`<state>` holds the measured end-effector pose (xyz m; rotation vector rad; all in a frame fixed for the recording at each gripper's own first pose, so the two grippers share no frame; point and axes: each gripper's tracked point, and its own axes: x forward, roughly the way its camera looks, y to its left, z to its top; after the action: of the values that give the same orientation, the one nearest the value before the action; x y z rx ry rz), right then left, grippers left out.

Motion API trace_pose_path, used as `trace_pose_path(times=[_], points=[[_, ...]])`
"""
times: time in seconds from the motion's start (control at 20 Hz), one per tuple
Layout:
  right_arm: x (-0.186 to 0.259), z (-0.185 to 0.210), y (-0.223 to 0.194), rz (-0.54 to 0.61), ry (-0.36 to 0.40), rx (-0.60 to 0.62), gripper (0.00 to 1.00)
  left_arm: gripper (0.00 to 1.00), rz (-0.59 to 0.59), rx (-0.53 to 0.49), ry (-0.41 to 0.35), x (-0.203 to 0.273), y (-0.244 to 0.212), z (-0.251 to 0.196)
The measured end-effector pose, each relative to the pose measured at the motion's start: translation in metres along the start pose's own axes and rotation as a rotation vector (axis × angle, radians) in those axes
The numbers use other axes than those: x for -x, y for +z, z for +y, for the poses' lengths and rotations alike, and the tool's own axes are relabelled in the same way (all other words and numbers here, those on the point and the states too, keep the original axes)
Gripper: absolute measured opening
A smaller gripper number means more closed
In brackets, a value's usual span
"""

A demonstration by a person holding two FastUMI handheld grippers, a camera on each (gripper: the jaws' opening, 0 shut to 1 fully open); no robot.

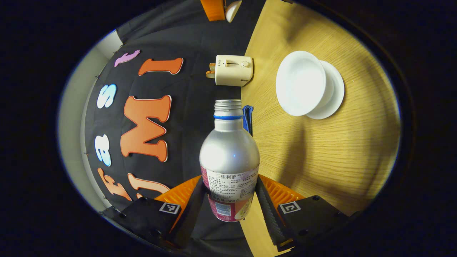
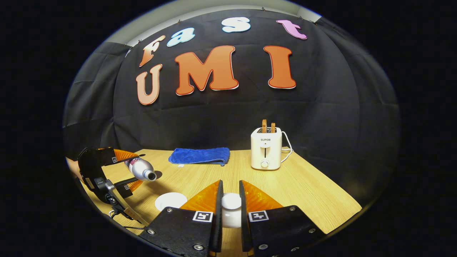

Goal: Open the teacup lid with one hand, grasp the water bottle and pour water into the teacup with the other hand; after pouring, place the water bottle on the coaster and then close the teacup lid.

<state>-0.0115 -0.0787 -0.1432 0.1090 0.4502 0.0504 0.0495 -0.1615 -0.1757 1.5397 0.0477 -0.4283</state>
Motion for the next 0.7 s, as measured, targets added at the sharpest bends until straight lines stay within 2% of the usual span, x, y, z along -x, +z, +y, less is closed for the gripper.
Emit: trace_pose_path(times=[0.05,0.15,0.25,0.35,0.5,0.7], points=[[0.000,0.001,0.000,-0.001,0.002,0.000,0.22,0.86,-0.007,-0.022,0.003,-0.001,0.001,0.001],[0.002,-0.001,-0.002,0.000,0.004,0.003,0.22,0.88,-0.021,-0.072,0.004,-0.002,0.003,0.003],[0.003,-0.003,-0.003,0.004,0.001,0.006,0.22,0.83,-0.033,-0.120,0.008,-0.001,0.003,0.003],[0.005,-0.004,-0.004,0.003,0.002,0.004,0.22,0.86,-0.043,-0.154,0.014,-0.003,0.006,0.006],[0.006,-0.003,-0.003,-0.001,0.007,0.005,0.22,0.83,-0.061,-0.200,0.023,-0.002,0.011,0.009],[0.008,-0.003,-0.005,0.002,0.012,0.005,0.22,0.86,-0.072,-0.247,0.027,-0.003,0.015,0.012]])
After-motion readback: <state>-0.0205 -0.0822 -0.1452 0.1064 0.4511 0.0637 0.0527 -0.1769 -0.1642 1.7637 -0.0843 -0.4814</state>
